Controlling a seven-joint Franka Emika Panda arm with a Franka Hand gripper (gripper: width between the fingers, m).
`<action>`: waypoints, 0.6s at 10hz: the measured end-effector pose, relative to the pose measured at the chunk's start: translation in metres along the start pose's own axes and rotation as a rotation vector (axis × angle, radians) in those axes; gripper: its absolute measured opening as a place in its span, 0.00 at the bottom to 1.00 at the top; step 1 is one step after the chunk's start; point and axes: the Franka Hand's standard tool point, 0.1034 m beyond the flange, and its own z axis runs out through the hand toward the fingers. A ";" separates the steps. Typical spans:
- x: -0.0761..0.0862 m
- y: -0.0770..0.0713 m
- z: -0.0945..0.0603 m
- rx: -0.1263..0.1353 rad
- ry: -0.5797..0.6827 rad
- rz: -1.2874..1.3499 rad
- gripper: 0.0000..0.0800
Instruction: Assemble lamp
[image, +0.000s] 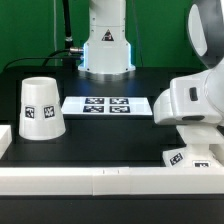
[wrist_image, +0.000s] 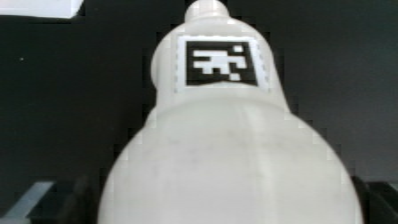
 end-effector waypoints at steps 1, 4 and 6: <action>0.000 0.000 0.000 0.000 0.000 0.000 0.73; 0.000 0.000 0.000 0.000 0.001 0.000 0.72; -0.001 0.001 -0.002 0.001 -0.002 -0.003 0.72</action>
Offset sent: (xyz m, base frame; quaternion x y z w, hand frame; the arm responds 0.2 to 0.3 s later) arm 0.0012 -0.0014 0.0032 0.0013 0.0006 -0.0042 1.0000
